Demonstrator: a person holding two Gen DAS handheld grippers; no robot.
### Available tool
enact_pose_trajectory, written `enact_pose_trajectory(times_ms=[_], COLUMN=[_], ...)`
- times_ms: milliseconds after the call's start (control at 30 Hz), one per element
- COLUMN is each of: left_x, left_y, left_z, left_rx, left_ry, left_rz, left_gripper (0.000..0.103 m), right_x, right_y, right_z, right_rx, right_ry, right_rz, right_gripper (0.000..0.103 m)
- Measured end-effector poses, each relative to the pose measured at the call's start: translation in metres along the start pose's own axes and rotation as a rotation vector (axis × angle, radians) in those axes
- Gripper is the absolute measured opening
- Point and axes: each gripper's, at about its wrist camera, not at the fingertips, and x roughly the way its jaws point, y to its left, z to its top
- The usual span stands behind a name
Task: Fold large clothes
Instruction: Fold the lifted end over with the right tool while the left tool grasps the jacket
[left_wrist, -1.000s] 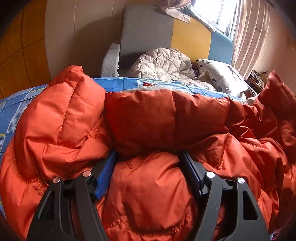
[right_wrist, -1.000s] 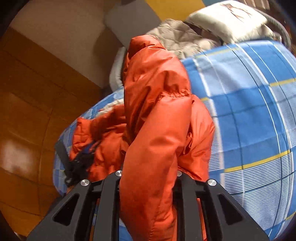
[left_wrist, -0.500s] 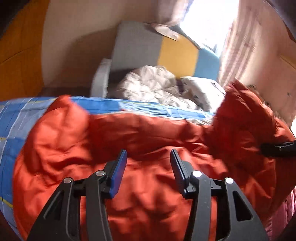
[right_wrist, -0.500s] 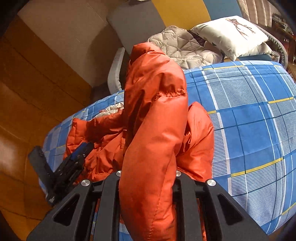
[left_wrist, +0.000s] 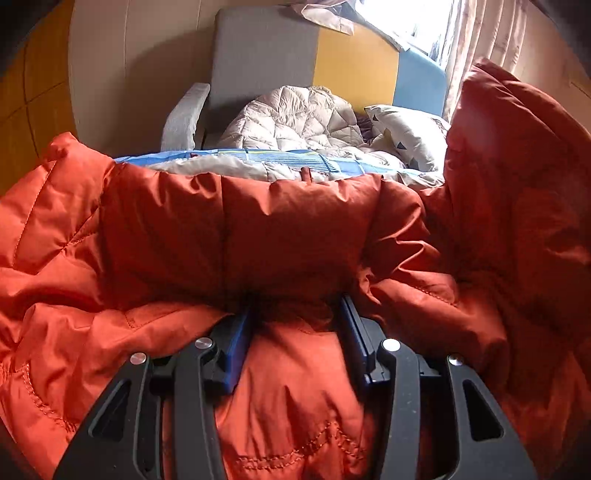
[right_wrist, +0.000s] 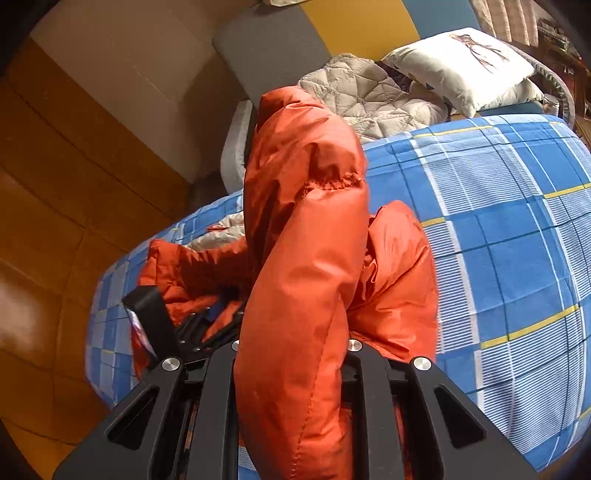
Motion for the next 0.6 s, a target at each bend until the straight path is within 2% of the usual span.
enact_pose_trajectory(times_ms=[133, 300, 367, 533, 600], left_x=[-0.018, -0.061, -0.077, -0.119, -0.123], left_y=[0.004, 0.028, 0.048, 0.111, 0.136], left_z=[0.003, 0.008, 0.007, -0.002, -0.009], left_rx=[-0.013, -0.010, -0.017, -0.027, -0.049], left_ry=[0.004, -0.064, -0.075, -0.135, -0.130], left_rz=[-0.018, -0.001, 0.023, 0.137, 0.152], left_gripper=[0.046, 0.046, 0.046, 0.045, 0.045], right_x=[-0.001, -0.002, -0.003, -0.008, -0.010], right_y=[0.011, 0.014, 0.017, 0.038, 0.049], right_z=[-0.001, -0.001, -0.002, -0.006, -0.007], right_rx=[-0.016, 0.012, 0.031, 0.065, 0.062], right_ry=[-0.001, -0.016, -0.027, -0.066, -0.077], right_rz=[-0.015, -0.039, -0.043, -0.050, -0.054], right_gripper=[0.017, 0.017, 0.017, 0.016, 0.016])
